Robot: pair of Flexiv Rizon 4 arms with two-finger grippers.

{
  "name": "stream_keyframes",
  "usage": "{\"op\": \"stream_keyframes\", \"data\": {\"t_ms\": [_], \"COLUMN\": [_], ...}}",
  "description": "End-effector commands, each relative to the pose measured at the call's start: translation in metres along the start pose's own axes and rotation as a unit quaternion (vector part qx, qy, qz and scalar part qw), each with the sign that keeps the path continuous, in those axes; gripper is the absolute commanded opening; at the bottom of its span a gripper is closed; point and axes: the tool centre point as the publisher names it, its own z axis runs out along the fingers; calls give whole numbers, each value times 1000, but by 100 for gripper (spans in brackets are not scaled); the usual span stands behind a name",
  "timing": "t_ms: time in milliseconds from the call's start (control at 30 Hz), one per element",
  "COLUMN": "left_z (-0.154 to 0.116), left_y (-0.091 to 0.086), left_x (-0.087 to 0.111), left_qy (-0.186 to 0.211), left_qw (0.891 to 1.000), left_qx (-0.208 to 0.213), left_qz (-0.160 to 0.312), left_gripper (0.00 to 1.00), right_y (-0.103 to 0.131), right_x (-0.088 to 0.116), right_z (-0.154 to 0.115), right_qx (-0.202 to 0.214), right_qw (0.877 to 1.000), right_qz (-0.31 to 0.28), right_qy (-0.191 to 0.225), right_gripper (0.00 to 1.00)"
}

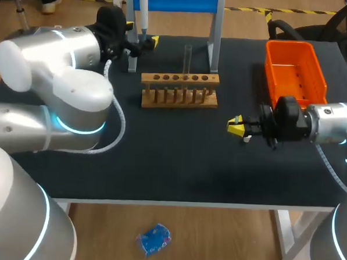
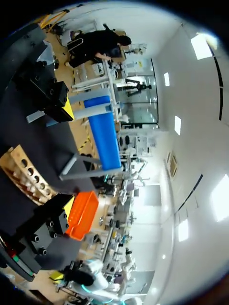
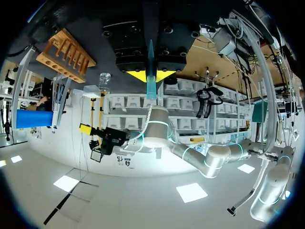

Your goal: Invert the test tube, pick up the pipette, mount the tip to pipette, aspirate from beaker and dispense into the tube, eject the tip, return the pipette, and cap with the stopper.

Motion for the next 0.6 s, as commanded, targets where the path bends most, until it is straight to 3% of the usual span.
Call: {"op": "stream_keyframes", "data": {"t_ms": [33,267,600], "left_z": [36,56,56], "left_y": [-3,-12,-12], "left_x": [0,-18,-18], "left_qy": [-72,-148,-148], "left_qw": [997,989,989], "left_qx": [22,16,16], "left_qz": [0,-16,-16], "left_gripper": [100,100,100], "right_y": [0,0,0], "right_x": [1,1,1], "right_z": [0,0,0], "right_qx": [0,0,0], "right_qw": [1000,1000,1000], "right_qz": [0,0,0], "right_qy": [-1,-1,-1], "right_gripper": [0,0,0]}}
